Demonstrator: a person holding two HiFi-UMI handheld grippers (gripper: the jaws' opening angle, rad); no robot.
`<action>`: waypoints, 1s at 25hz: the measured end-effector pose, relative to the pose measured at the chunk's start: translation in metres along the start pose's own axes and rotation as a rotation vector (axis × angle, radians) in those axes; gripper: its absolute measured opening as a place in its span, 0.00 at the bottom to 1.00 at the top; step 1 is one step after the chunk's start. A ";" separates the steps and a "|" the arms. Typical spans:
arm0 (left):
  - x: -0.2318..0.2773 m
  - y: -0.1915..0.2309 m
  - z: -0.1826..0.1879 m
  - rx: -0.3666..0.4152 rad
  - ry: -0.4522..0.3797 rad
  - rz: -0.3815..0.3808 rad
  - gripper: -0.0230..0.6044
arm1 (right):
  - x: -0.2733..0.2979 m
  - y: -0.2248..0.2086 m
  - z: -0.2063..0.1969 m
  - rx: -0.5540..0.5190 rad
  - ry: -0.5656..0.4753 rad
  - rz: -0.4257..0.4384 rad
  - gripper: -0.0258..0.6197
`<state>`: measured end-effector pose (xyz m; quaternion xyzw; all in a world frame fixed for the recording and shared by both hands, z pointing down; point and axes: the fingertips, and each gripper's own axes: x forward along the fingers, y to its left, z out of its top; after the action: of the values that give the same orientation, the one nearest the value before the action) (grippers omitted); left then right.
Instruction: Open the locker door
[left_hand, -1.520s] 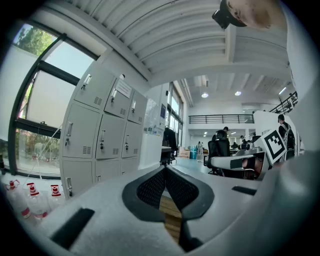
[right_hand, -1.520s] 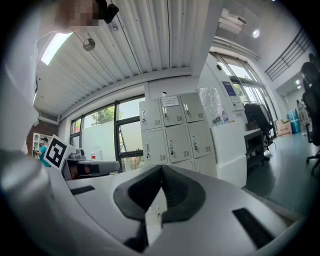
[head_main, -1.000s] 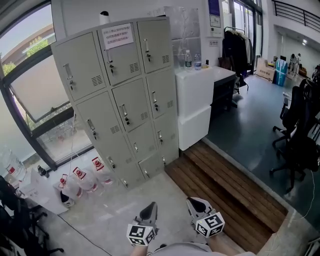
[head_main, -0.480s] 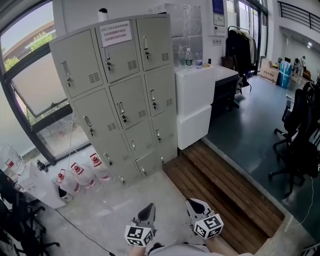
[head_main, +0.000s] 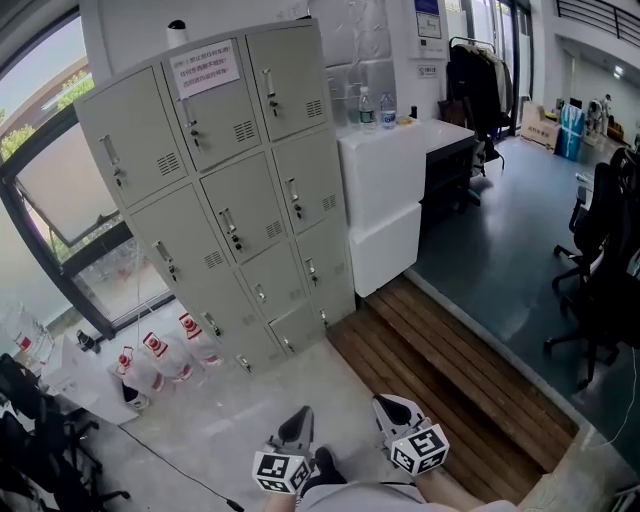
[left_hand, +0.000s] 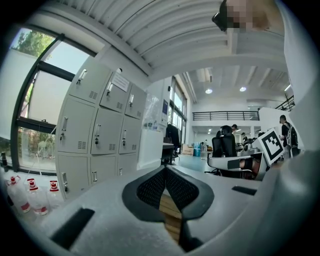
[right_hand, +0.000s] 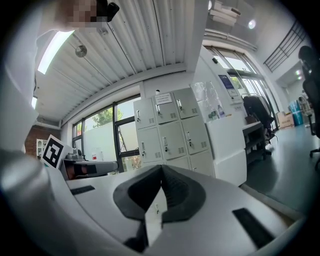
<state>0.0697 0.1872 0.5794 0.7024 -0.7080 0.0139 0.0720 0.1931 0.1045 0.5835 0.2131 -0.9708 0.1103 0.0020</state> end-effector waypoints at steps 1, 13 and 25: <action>0.008 0.004 0.000 -0.001 -0.001 -0.001 0.05 | 0.006 -0.005 0.001 0.000 -0.003 -0.003 0.06; 0.146 0.135 0.016 -0.022 -0.007 -0.069 0.05 | 0.170 -0.058 0.009 0.017 -0.012 -0.063 0.06; 0.288 0.318 0.073 0.003 0.003 -0.135 0.05 | 0.399 -0.106 0.062 -0.047 -0.022 -0.118 0.06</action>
<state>-0.2538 -0.1035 0.5682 0.7487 -0.6588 0.0111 0.0725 -0.1226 -0.1677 0.5664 0.2711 -0.9588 0.0850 0.0029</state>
